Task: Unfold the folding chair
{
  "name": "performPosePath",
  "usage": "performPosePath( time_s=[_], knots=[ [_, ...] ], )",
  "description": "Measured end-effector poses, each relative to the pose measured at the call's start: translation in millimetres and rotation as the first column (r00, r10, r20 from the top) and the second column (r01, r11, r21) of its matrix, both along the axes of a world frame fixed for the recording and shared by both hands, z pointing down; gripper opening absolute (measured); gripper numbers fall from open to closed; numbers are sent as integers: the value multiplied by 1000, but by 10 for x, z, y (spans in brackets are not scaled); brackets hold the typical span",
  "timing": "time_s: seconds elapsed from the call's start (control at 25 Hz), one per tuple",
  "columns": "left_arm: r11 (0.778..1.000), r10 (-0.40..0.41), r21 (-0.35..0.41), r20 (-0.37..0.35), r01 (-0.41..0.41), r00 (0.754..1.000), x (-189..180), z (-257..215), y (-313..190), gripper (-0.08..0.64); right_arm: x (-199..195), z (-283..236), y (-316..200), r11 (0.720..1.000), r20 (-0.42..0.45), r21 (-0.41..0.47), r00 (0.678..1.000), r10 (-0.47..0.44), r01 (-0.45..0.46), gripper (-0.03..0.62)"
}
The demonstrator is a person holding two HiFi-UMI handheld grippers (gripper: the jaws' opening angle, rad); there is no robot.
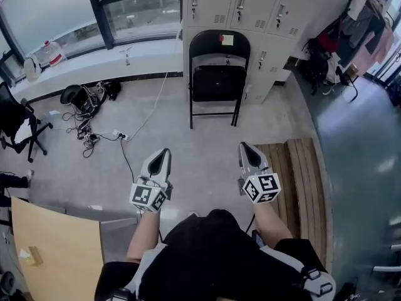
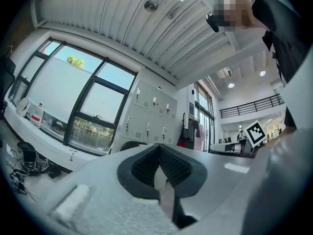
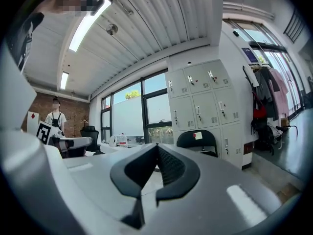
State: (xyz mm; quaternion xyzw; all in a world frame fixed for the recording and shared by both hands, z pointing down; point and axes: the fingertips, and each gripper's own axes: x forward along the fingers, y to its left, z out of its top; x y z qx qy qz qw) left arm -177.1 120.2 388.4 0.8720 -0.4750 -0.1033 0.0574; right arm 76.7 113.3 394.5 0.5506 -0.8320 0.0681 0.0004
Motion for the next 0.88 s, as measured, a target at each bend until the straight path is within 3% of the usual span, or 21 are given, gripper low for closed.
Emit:
performPosePath(
  time_s=[0.28, 0.56, 0.88],
  knots=[
    [998, -36, -58, 10, 37, 999, -17, 250, -302, 2, 22, 230, -463, 999, 4, -44, 1000, -22, 23, 5],
    [997, -73, -33, 23, 74, 997, 149, 147, -1042, 2, 135, 264, -1314, 998, 13, -30, 998, -63, 63, 5],
    [995, -95, -29, -56, 94, 994, 524, -48, -1998, 2, 461, 138, -2238, 997, 64, -1, 995, -80, 80, 5]
  ],
)
